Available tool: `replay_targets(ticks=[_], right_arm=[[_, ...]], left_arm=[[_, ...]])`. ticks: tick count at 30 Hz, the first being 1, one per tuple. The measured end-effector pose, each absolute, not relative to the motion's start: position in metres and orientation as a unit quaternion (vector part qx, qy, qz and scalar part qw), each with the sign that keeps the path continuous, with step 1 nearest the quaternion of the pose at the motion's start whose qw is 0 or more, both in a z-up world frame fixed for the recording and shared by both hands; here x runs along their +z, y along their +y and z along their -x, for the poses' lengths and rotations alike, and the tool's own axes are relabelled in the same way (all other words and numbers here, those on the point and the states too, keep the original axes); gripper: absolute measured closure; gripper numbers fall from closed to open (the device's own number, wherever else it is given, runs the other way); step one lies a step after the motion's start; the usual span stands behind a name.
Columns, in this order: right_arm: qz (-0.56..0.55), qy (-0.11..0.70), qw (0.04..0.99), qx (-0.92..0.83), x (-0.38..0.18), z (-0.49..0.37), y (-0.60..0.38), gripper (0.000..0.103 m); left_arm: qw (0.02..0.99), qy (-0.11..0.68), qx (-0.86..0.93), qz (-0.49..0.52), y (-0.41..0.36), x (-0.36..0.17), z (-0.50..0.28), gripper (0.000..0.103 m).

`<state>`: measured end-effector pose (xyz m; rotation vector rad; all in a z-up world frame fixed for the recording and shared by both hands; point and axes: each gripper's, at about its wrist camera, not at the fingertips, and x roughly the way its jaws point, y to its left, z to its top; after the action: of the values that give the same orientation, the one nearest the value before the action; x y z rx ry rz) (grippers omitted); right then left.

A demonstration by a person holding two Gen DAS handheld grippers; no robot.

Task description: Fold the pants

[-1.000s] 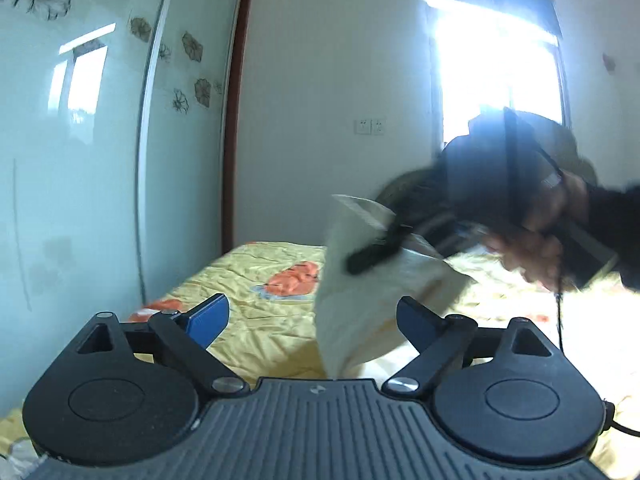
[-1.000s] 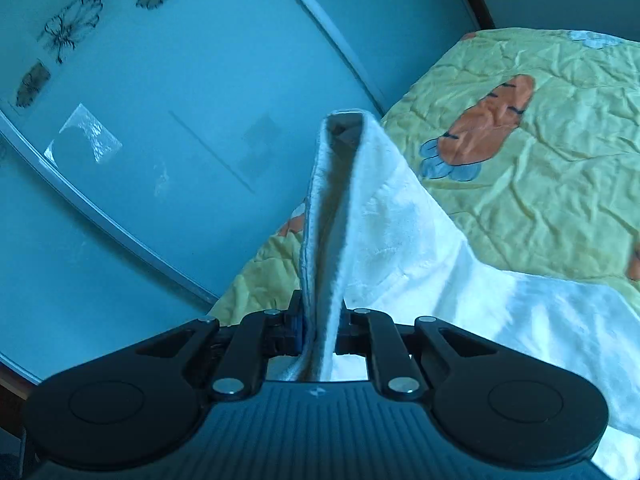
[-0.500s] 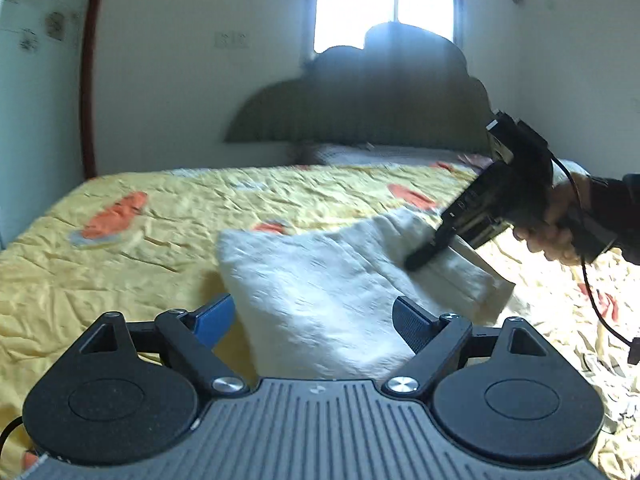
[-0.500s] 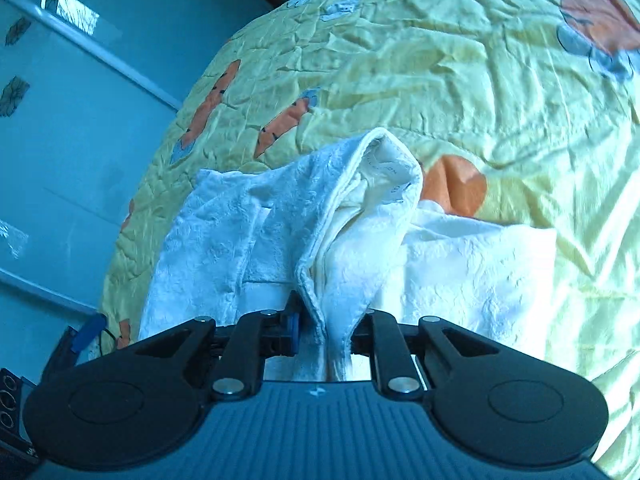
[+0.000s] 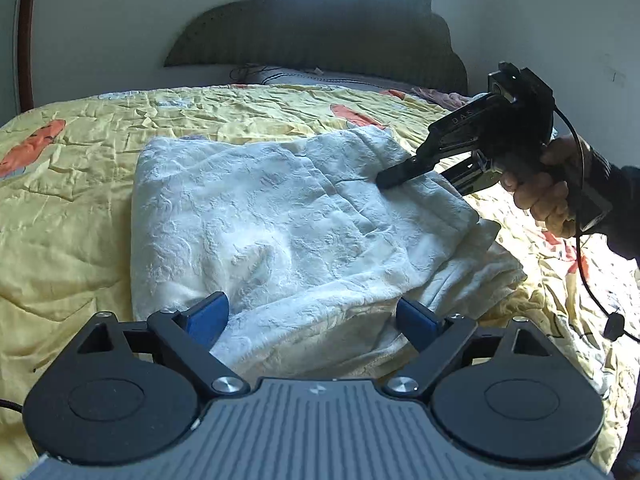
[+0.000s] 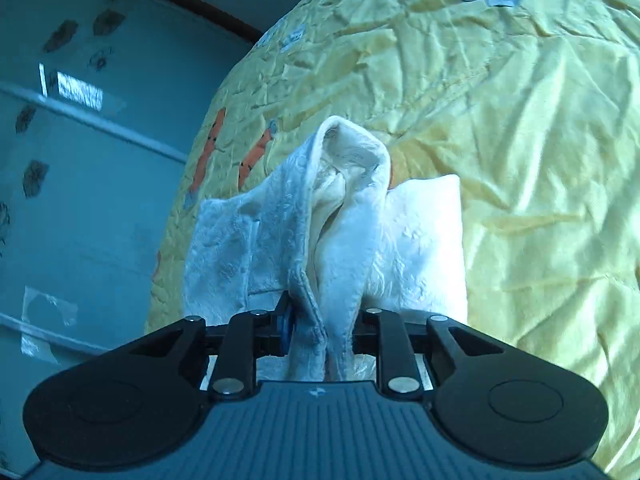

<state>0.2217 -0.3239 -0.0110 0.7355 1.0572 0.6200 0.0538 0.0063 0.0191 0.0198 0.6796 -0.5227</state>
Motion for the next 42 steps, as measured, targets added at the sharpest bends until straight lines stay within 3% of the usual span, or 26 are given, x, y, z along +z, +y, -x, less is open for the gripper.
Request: replay_targets(ticks=[3,6,11,17,18,19,20,25,28,30,33,35,39,42], right_arm=[[-0.354,0.433,0.793,0.241,0.007,-0.200,-0.353,0.065],[-0.379,0.408,0.787,0.266,0.016,-0.185,-0.363,0.065],[-0.331,0.456,0.778,0.277,0.008,-0.185,-0.340,0.064],[-0.350,0.478,0.753,0.286,-0.011,-0.185,-0.327,0.065],[-0.334,0.483,0.754,0.293,-0.013,-0.184,-0.318,0.068],[-0.304,0.483,0.769,0.289,-0.012,-0.181,-0.311,0.087],[-0.277,0.477,0.782,0.290,-0.011,-0.177,-0.306,0.091],[-0.286,0.455,0.791,0.293,-0.011,-0.169,-0.323,0.095],[-0.315,0.456,0.781,0.289,-0.027,-0.169,-0.328,0.095],[-0.317,0.454,0.781,0.288,-0.025,-0.168,-0.327,0.094],[-0.333,0.455,0.779,0.275,-0.011,-0.167,-0.339,0.088],[-0.350,0.428,0.787,0.275,0.000,-0.169,-0.348,0.084],[-0.373,0.387,0.801,0.264,0.013,-0.196,-0.357,0.037],[-0.395,0.398,0.786,0.261,0.006,-0.226,-0.352,0.037]], left_arm=[[0.911,0.323,-0.256,0.034,0.025,0.034,-0.055,0.016],[0.917,0.291,-0.262,0.070,0.042,0.055,-0.055,0.014],[0.933,0.289,-0.208,0.051,0.029,0.058,-0.088,0.014],[0.923,0.334,-0.188,0.021,0.006,0.038,-0.123,0.013],[0.921,0.341,-0.186,0.021,0.004,0.034,-0.125,0.013],[0.920,0.343,-0.187,0.021,0.002,0.030,-0.126,0.013],[0.919,0.345,-0.189,0.019,-0.001,0.028,-0.126,0.012],[0.908,0.360,-0.213,0.008,-0.015,0.017,-0.123,0.010],[0.906,0.360,-0.224,-0.004,-0.021,0.007,-0.124,0.002],[0.901,0.369,-0.226,-0.002,-0.020,0.010,-0.128,0.003],[0.893,0.375,-0.244,0.046,-0.004,0.031,-0.131,0.016],[0.899,0.343,-0.262,0.068,0.009,0.050,-0.133,0.012],[0.919,0.319,-0.229,0.043,0.010,0.066,-0.163,0.008],[0.909,0.353,-0.212,0.058,0.008,0.057,-0.196,0.011]])
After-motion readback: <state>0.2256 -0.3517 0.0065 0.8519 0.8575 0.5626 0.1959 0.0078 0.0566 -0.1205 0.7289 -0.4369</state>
